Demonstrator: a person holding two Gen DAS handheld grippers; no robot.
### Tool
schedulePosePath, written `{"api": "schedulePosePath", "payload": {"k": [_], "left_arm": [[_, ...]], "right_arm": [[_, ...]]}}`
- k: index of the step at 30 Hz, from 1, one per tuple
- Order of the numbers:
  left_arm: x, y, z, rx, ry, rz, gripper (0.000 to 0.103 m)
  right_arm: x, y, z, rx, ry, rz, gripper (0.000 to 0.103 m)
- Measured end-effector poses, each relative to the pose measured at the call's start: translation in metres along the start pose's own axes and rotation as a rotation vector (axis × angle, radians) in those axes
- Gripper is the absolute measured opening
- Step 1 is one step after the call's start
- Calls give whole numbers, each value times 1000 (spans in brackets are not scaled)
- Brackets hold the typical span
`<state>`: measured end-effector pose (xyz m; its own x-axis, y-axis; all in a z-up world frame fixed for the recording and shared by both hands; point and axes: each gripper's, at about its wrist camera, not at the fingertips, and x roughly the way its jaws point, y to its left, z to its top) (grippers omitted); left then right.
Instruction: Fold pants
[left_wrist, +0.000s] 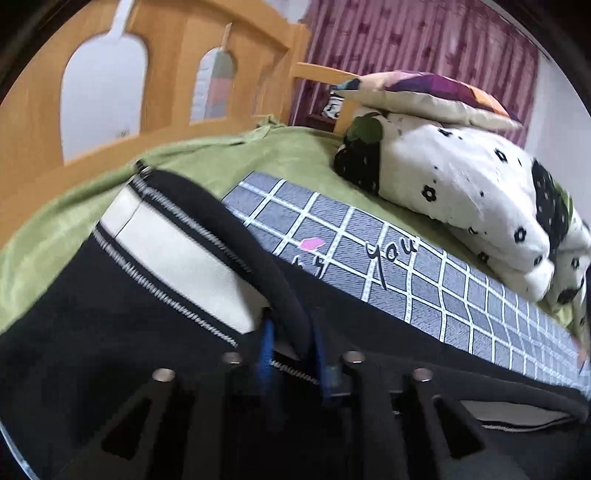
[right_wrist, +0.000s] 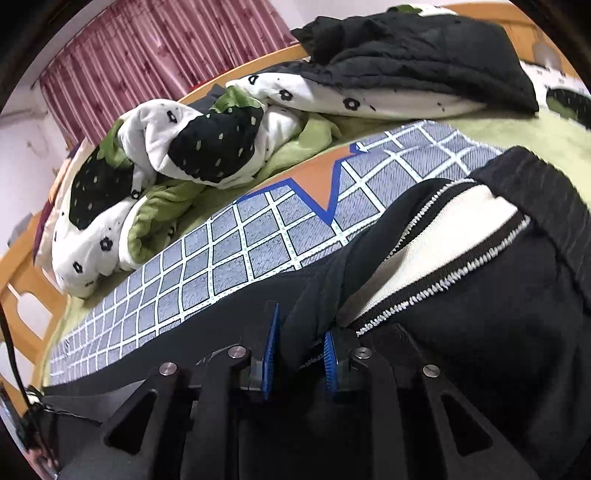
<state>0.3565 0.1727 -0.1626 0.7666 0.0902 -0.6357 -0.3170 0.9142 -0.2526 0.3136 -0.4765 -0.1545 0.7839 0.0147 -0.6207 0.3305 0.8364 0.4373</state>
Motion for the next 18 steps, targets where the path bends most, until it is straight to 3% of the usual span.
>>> {"api": "schedulePosePath", "payload": {"k": [2, 4, 5, 9, 12, 18], "left_arm": [[1, 3, -2, -20, 9, -4, 36], [-2, 0, -4, -12, -1, 37, 67], [-6, -3, -5, 0, -24, 63, 71], [-16, -15, -7, 61, -72, 72, 76], [-14, -20, -7, 98, -62, 66, 77], [-12, -15, -7, 75, -45, 69, 78]], "right_arm": [[-3, -1, -3, -2, -10, 21, 32], [-7, 3, -6, -25, -20, 18, 42], [-8, 6, -7, -46, -18, 15, 50], [-9, 21, -11, -127, -24, -7, 57], [-8, 24, -13, -145, -16, -10, 60], [-8, 30, -15, -182, -21, -36, 61]]}}
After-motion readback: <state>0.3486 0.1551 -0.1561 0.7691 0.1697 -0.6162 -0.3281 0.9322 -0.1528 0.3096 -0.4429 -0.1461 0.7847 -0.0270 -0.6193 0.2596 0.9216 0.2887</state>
